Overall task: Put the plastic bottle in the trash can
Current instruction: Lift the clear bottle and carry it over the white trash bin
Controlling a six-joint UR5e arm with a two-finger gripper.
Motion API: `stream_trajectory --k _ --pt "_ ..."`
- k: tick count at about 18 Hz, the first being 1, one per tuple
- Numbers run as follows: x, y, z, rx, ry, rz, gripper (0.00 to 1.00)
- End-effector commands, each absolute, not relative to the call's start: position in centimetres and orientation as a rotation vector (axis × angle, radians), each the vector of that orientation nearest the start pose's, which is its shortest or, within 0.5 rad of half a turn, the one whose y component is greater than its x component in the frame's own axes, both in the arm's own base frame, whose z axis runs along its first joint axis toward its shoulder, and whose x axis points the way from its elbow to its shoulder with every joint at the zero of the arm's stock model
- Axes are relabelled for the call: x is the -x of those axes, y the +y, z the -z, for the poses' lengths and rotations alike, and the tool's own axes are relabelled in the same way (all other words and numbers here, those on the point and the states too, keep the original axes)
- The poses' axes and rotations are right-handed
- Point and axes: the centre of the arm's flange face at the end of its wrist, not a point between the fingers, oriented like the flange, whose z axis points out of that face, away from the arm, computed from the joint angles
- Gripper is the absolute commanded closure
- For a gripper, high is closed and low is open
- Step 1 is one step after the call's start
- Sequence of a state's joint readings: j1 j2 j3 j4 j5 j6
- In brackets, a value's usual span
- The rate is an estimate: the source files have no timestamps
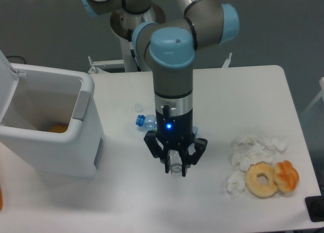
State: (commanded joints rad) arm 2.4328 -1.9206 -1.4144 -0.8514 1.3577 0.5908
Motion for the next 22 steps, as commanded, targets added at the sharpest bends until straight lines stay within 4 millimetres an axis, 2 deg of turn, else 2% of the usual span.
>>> stream_trajectory --k 2,5,7,11,14,16,19,22 --pt "40.2 54.4 -47.2 2.54 -0.331 -0.243 0.64" --pt "40.6 53.9 -47.9 2.485 -0.408 -0.167 0.64" --pt "40.2 53.1 -50.0 2.428 -0.47 -0.134 0.64" --pt "39.4 53.4 -51.9 2.364 -0.536 -0.075 0.64" --pt "37.8 54.1 -52.8 2.341 -0.493 -0.032 0.64" --pt "35.5 54.8 -53.9 2.321 -0.446 0.006 0.64" --pt "33.5 54.6 -56.3 2.275 -0.41 0.051 0.64" --pt "32.1 55.0 -57.3 2.26 -0.367 0.065 0.64"
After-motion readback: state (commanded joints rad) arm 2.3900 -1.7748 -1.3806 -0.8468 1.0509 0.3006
